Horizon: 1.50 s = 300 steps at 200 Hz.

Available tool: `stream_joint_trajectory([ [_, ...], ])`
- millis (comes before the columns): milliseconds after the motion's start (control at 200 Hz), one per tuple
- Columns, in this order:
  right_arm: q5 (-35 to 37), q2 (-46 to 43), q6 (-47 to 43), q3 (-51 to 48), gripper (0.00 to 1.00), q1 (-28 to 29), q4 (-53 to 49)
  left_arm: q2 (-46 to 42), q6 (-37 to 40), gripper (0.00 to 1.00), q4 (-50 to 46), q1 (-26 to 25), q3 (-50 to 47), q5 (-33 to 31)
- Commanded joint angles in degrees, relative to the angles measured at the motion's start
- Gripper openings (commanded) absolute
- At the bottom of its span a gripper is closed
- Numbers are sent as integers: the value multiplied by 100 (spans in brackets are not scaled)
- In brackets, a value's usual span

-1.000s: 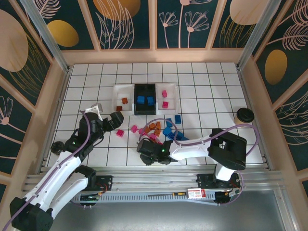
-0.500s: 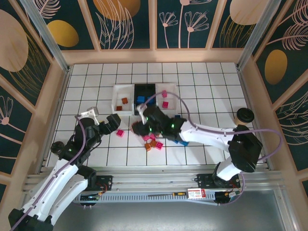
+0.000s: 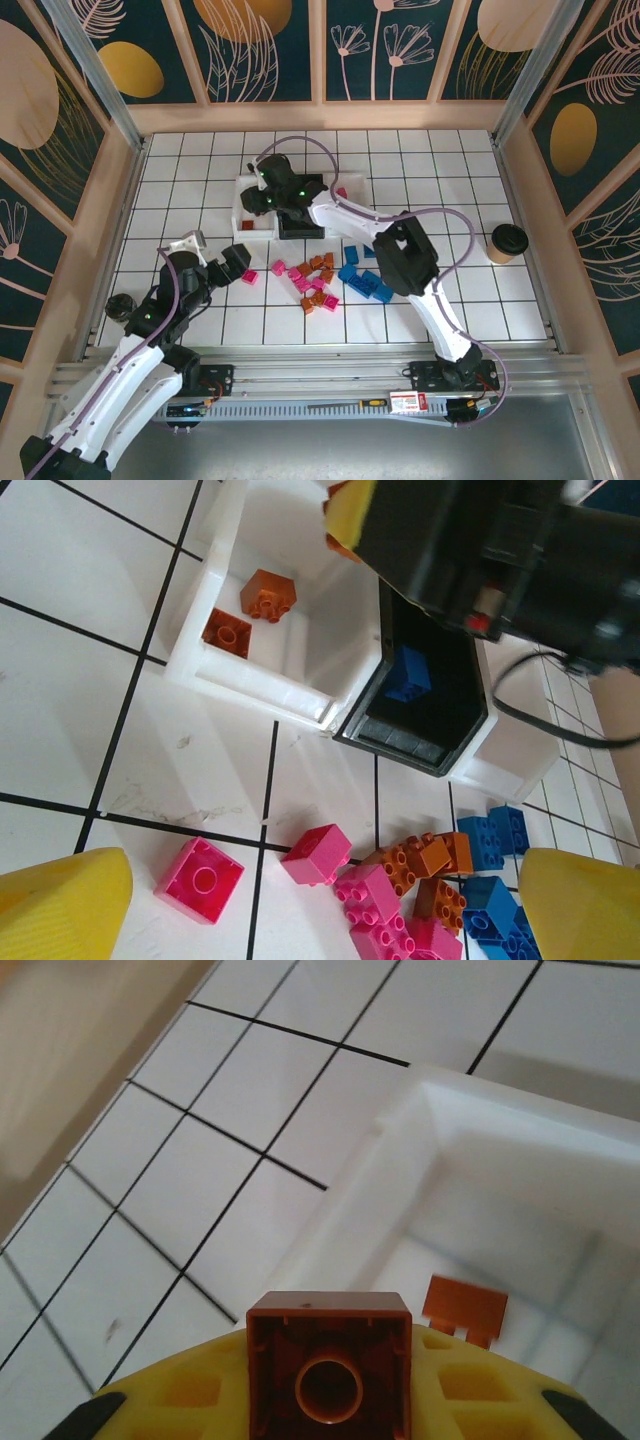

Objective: Sort the legos into containers by color
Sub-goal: Place the lego in the container, then pick up the lego from the center of the table.

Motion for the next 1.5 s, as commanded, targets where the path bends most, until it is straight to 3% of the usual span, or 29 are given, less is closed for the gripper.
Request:
stream_joint_trajectory([
  [0,53,317,67,750,41,-32,-492,-54,-100,98,-128,-17,-78,140],
  [115,78,393,110,935,54,-56,-472,-3,-72,98,-159,-19,-138,125],
  [220,134,247,131,846,59,-57,-433,154,-76,98,-87,-20,-199,105],
  [330,208,-248,138,182,60,-30,-140,537,-8,93,123,-18,-261,116],
  [475,269,-1313,276,-1555,60,-22,755,1283,178,82,413,-66,-331,-36],
  [661,383,-2511,435,-3349,61,-46,1480,2179,321,79,698,-768,-261,-810],
  [786,452,-3143,495,-4200,61,-57,1697,2816,417,63,850,-799,-125,-1016],
  [1021,472,-4212,695,-5396,61,-56,2003,3754,717,62,1056,-800,280,-1295],
  [1291,648,-5094,803,-6160,62,-58,2107,4390,783,61,1532,-807,334,-1010],
  [1496,824,-5359,842,-6468,62,-57,2107,4498,726,46,1684,-808,278,-879],
])
